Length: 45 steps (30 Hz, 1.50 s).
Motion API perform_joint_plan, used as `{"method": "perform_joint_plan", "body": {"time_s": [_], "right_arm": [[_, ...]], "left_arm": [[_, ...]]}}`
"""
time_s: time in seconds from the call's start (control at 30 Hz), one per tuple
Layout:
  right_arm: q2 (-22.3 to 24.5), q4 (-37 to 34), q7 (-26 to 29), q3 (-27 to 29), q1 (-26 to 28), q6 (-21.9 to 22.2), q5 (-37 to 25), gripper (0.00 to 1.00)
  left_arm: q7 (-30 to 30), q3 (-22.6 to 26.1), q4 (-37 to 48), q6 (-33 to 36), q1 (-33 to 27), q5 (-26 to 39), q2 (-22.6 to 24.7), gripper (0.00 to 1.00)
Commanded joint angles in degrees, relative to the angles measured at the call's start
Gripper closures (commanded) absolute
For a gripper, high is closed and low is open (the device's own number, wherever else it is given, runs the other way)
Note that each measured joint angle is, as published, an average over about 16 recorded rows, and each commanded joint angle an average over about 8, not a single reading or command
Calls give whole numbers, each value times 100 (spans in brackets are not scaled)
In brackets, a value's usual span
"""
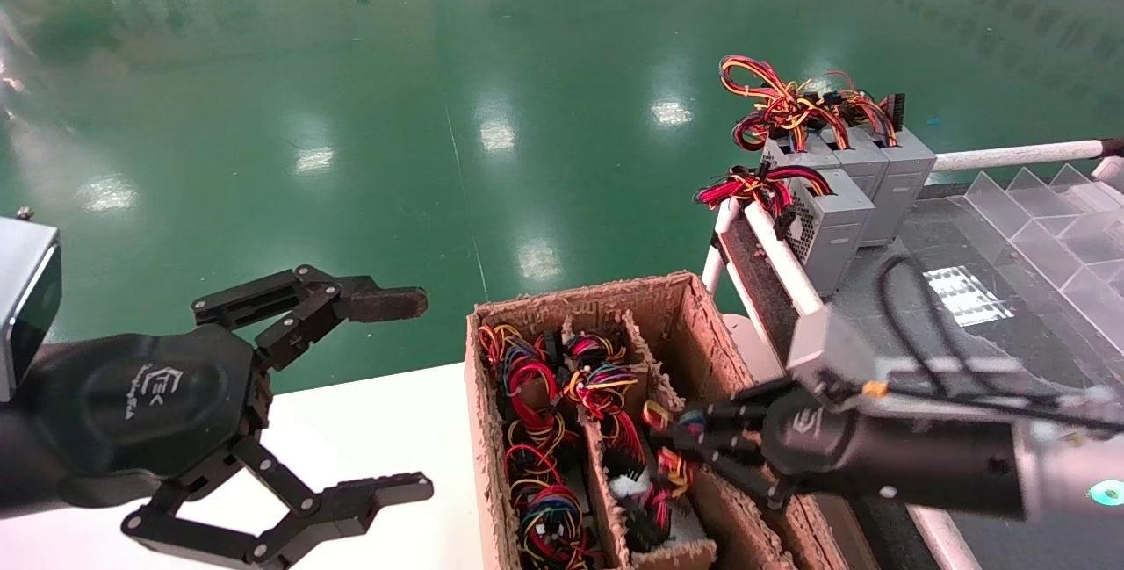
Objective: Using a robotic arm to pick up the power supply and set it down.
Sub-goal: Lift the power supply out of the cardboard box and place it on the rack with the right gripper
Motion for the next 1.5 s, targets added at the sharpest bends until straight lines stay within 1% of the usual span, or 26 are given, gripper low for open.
{"method": "perform_joint_plan", "body": {"time_s": [0.03,0.23,0.47,0.6,0.77,1.03,1.27,1.5], "right_arm": [[59,40,-39,98,-6,-11,157,100],[285,1,-210,507,18,-32,729,100],[448,-201,-452,949,85,19,1272,100],[533,-346,-548,1160,197,33,1498,100],[669,-531,-649,1346,389,36,1626,100],[841,-984,-809,1467,789,174,1484,100],[856,-1567,-1101,1377,1111,331,1073,100],[812,-2340,-1510,1249,1400,490,635,100]], "left_arm": [[0,0,0,0,0,0,0,0],[0,0,0,0,0,0,0,0],[0,1,0,0,0,0,0,0],[0,1,0,0,0,0,0,0],[0,1,0,0,0,-1,0,0],[1,1,0,0,0,-1,0,0],[1,1,0,-1,0,-1,-1,0],[1,2,0,-1,0,-1,-1,0]]}}
